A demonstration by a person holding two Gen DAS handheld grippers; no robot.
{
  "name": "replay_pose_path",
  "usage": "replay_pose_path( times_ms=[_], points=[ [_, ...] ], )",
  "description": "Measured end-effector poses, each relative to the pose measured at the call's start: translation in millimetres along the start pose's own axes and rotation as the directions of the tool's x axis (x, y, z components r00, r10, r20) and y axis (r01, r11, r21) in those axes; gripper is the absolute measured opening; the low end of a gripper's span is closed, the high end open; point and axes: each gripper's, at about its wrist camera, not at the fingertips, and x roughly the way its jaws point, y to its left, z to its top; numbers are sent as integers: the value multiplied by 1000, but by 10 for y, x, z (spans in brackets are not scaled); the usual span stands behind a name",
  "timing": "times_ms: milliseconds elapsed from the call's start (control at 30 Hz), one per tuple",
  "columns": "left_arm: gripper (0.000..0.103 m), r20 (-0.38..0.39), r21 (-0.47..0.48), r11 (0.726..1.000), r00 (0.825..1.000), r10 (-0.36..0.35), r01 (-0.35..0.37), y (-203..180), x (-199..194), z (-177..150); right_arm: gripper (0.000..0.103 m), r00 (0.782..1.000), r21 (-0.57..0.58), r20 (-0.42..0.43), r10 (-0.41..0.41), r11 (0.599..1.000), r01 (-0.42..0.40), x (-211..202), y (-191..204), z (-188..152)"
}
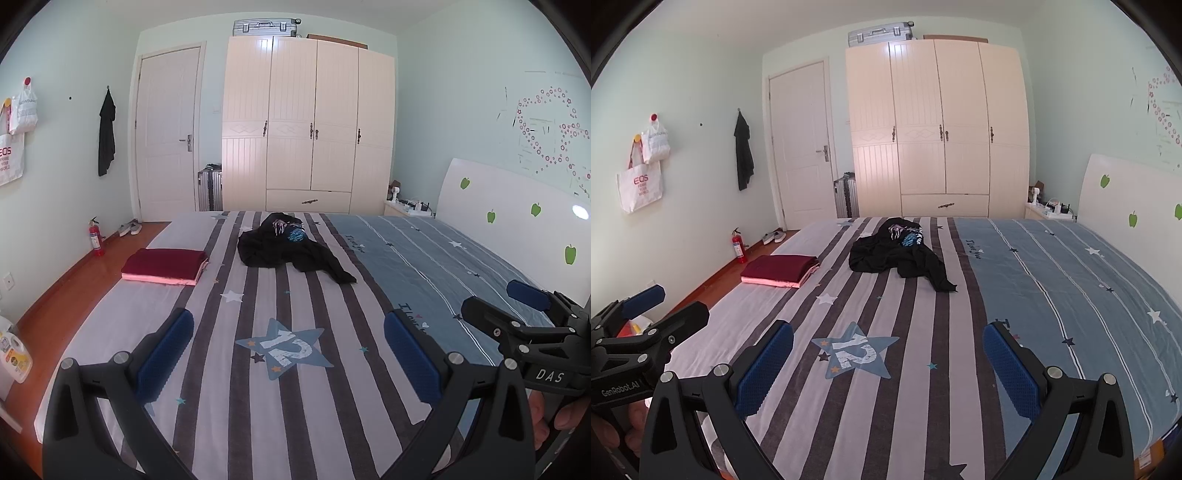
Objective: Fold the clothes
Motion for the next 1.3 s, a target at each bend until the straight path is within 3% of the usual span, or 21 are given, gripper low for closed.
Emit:
replay_pose_path(
  times_ms=[1300],
  points=[
    [102,-5,3,1000,1000,23,-23,-139,44,-21,102,1000,3,5,-1,1000,1,-7,0,28]
  ],
)
